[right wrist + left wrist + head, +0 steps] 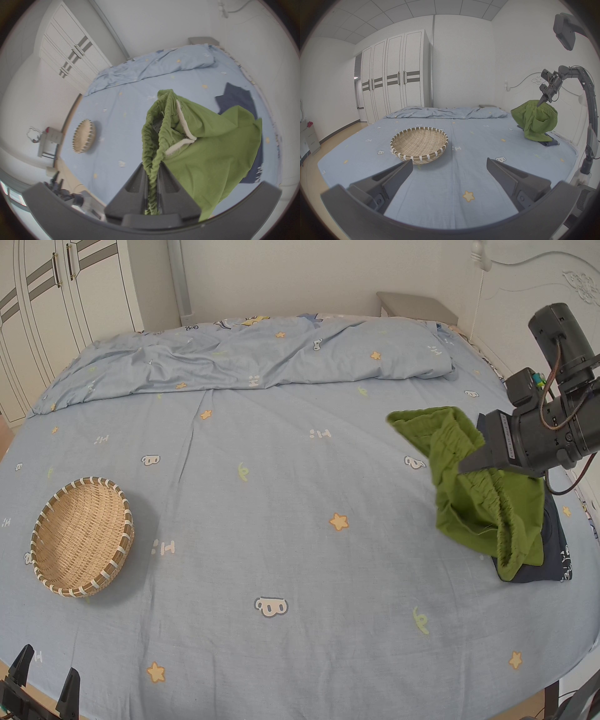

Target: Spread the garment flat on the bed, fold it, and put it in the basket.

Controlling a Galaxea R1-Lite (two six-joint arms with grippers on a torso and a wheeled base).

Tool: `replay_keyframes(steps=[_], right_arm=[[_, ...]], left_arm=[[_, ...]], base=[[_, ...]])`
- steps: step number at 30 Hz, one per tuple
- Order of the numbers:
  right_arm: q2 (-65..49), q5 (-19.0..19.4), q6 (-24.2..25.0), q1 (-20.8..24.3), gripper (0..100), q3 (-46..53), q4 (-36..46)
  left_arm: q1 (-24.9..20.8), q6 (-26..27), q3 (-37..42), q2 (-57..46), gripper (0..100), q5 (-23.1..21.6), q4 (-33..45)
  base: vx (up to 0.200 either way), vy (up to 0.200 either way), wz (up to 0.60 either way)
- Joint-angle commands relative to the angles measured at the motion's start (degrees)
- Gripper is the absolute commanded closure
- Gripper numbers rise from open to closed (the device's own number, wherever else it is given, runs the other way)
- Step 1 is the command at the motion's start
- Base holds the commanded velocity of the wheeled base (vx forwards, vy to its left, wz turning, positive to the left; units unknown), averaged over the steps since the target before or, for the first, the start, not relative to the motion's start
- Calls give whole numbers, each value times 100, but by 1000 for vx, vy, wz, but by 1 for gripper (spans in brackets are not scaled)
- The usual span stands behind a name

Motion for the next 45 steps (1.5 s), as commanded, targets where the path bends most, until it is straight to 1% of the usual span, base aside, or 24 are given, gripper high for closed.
replay_keyframes(steps=[1,2,4,6,7,9,10,11,12,13,16,19,22,24,30,31,35,45], right_arm=[[365,-2,1038,1391,100,55,-448],[418,-11,1144,1470,100,73,-536],[585,-55,1583,1716,100,152,-896],[593,-64,1619,1734,100,161,-923],[778,-292,2058,1892,100,275,-1459],[813,-363,2111,1901,100,302,-1547],[1006,-749,2295,1918,100,433,-2021],[1006,-749,2295,1918,100,433,-2021],[1191,-1066,2418,2024,100,627,-2452],[1235,-1163,2445,2120,100,732,-2558],[1270,-1242,2515,2252,100,899,-2663],[1472,-1382,2603,2419,100,829,-2654],[1753,-1725,2620,2525,100,697,-2619],[1877,-1848,2620,2630,100,662,-2646],[2052,-1892,2585,2885,100,469,-2593],[2096,-1892,2585,2894,0,416,-2584],[2237,-1892,2585,2894,0,389,-2593],[2184,-1831,2550,2929,0,583,-2584]], left_arm=[[-6,-4,92,-49,0,2,0],[-6,-4,92,-49,0,2,0],[-6,-4,92,-49,0,2,9],[-6,-4,92,-49,0,2,9],[3,-4,92,-49,0,2,0],[-6,-4,92,-49,0,2,0],[-6,-4,92,-49,0,-7,0],[-6,-4,92,-49,0,-7,0],[-6,-4,92,-49,0,-7,9],[-6,-4,92,-49,0,2,9],[-6,-4,92,-49,0,2,0],[3,-4,92,-49,0,-7,0],[3,5,92,-49,0,-7,9],[-6,5,92,-49,0,2,0],[-6,5,92,-49,0,-7,9],[-6,14,92,-49,0,-15,9],[-6,14,92,-49,0,-15,9],[-6,23,84,-49,0,-42,18]], base=[[0,0,0],[0,0,0],[0,0,0],[0,0,0],[0,0,0],[0,0,0],[0,0,0],[0,0,0],[0,0,0],[0,0,0],[0,0,0],[0,0,0],[0,0,0],[0,0,0],[0,0,0],[0,0,0],[0,0,0],[0,0,0]])
